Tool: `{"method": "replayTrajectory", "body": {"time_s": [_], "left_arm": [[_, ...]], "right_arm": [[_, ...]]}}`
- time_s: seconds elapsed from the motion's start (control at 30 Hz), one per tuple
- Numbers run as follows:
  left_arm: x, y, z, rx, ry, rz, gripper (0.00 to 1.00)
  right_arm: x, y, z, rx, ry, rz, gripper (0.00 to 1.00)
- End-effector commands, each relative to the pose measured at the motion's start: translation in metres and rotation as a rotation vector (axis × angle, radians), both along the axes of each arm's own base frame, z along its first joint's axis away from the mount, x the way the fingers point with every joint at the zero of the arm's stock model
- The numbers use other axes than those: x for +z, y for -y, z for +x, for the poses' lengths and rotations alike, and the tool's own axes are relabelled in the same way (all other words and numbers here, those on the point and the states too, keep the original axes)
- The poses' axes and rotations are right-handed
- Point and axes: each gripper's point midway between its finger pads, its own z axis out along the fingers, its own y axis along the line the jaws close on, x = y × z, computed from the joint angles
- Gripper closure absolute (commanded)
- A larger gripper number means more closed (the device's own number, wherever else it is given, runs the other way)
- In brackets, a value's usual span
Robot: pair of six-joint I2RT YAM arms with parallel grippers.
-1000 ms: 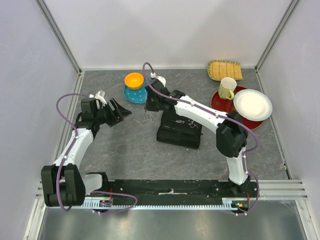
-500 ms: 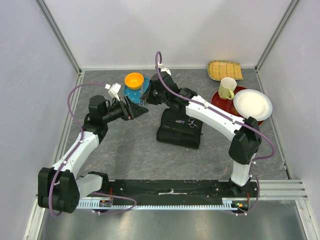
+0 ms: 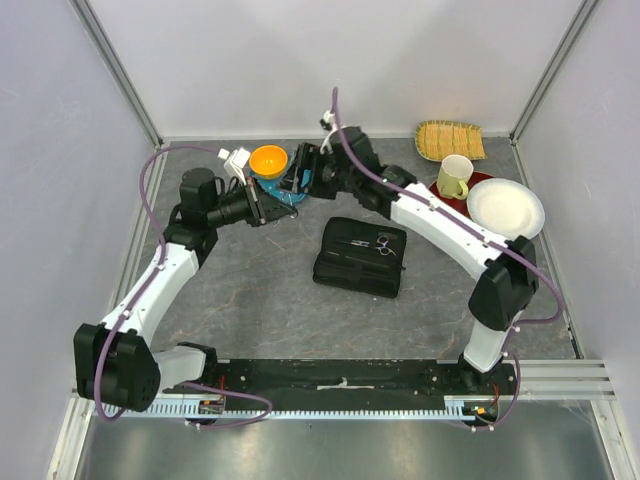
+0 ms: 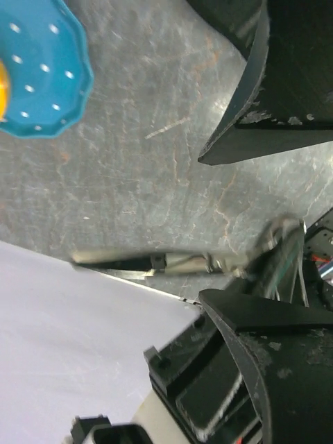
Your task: Sort the hair-cutting tools
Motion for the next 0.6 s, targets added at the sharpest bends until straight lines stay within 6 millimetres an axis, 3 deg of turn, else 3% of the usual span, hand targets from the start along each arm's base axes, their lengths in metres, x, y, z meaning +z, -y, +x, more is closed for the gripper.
{"method": "replayTrajectory", "body": {"time_s": [0.0, 0.17, 0.27, 0.37, 0.57], "left_arm": [[0.051, 0.013, -0.03, -0.241, 0.128, -0.02, 0.98], [0.085, 0.02, -0.063, -0.455, 0.149, -0.091, 0.98], [0.098, 0.021, -0.073, -0.521, 0.137, -0.121, 0.98], [0.112, 0.02, -0.087, -0.587, 0.147, -0.145, 0.98], [0.137, 0.017, -0.102, -0.632, 0.212, -0.158, 0.98]], "right_arm": [[0.084, 0.031, -0.007, 0.141, 0.211, 0.109, 0.2], [0.134, 0.051, -0.026, 0.228, 0.376, 0.144, 0.21], [0.162, 0.047, -0.061, 0.402, 0.466, 0.223, 0.23], [0.17, 0.043, -0.09, 0.563, 0.49, 0.287, 0.26], [0.166, 0.042, -0.097, 0.608, 0.478, 0.297, 0.38]]}}
